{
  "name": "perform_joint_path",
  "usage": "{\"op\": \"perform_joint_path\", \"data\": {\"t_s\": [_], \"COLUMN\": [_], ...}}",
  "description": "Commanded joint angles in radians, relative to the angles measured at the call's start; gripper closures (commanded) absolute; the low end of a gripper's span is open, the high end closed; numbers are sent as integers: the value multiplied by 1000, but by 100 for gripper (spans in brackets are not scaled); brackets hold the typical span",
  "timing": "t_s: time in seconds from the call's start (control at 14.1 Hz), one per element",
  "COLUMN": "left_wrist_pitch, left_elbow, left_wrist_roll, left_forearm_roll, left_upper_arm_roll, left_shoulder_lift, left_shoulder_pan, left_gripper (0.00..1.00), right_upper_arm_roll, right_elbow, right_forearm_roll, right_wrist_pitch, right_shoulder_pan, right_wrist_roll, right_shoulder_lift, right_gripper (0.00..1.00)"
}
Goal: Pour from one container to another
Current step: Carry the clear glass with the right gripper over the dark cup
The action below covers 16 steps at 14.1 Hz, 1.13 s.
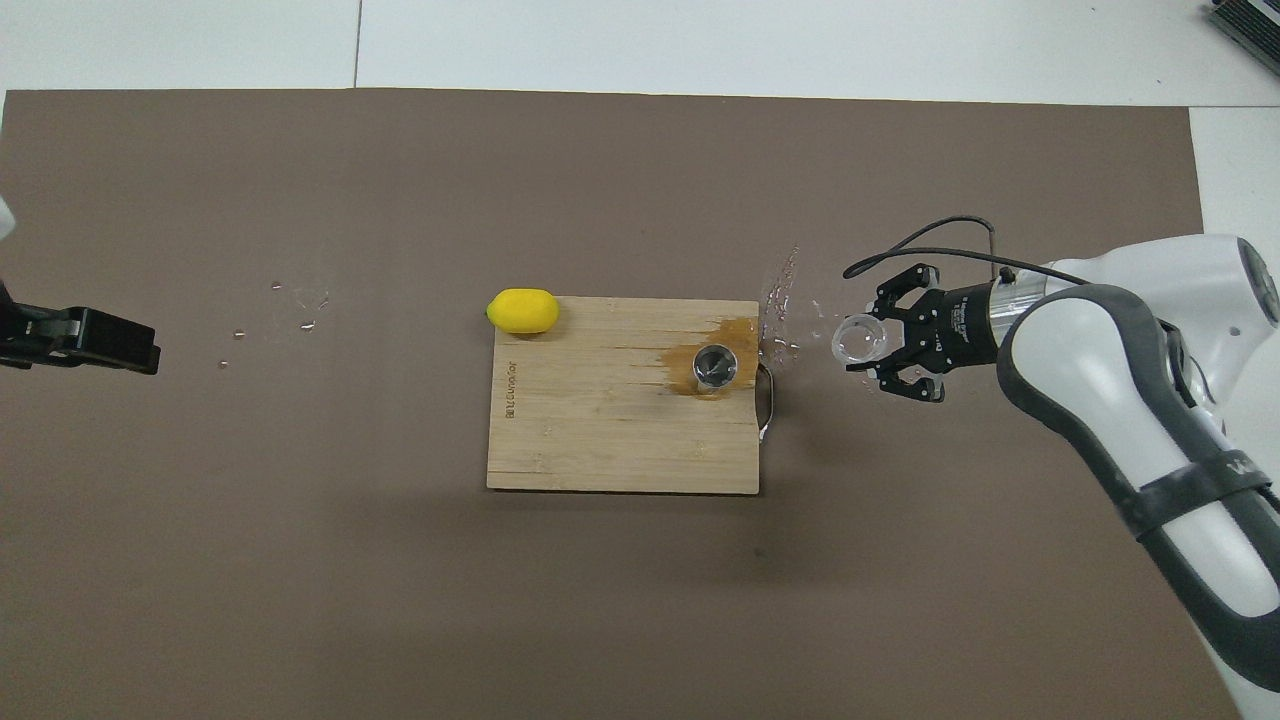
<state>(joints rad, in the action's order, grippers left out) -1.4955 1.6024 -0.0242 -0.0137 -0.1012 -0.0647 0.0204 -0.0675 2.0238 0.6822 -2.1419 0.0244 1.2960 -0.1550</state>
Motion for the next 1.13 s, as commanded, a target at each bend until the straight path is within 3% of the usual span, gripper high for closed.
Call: {"op": "perform_joint_path", "data": {"t_s": [0.0,0.28,0.64,1.06], "left_wrist_pitch": [11,10,93,107], "left_elbow": [16,-34,-56,-55], "left_wrist_roll": [-19,49,47,46], "left_forearm_roll": [-16,133,41,40], "left_upper_arm_roll": [-15,12,40,80], "left_shoulder_lift": [-9,11,11,-7], "left_shoulder_pan": [24,33,-43,-79], "left_gripper": [0,0,0,0], "right_upper_arm_roll": [3,3,2,3], "right_elbow": [-43,-54,-66,-83], "right_forearm_roll": [-74,-144,-239,-312], "right_wrist_pitch": [-30,-88,-135,-162], "right_shoulder_pan": [67,124,173,238], "right_wrist_roll": [135,239,353,462], "right_shoulder_lift": [2,-5,-14,-24], "right_gripper": [100,100,100,100]}}
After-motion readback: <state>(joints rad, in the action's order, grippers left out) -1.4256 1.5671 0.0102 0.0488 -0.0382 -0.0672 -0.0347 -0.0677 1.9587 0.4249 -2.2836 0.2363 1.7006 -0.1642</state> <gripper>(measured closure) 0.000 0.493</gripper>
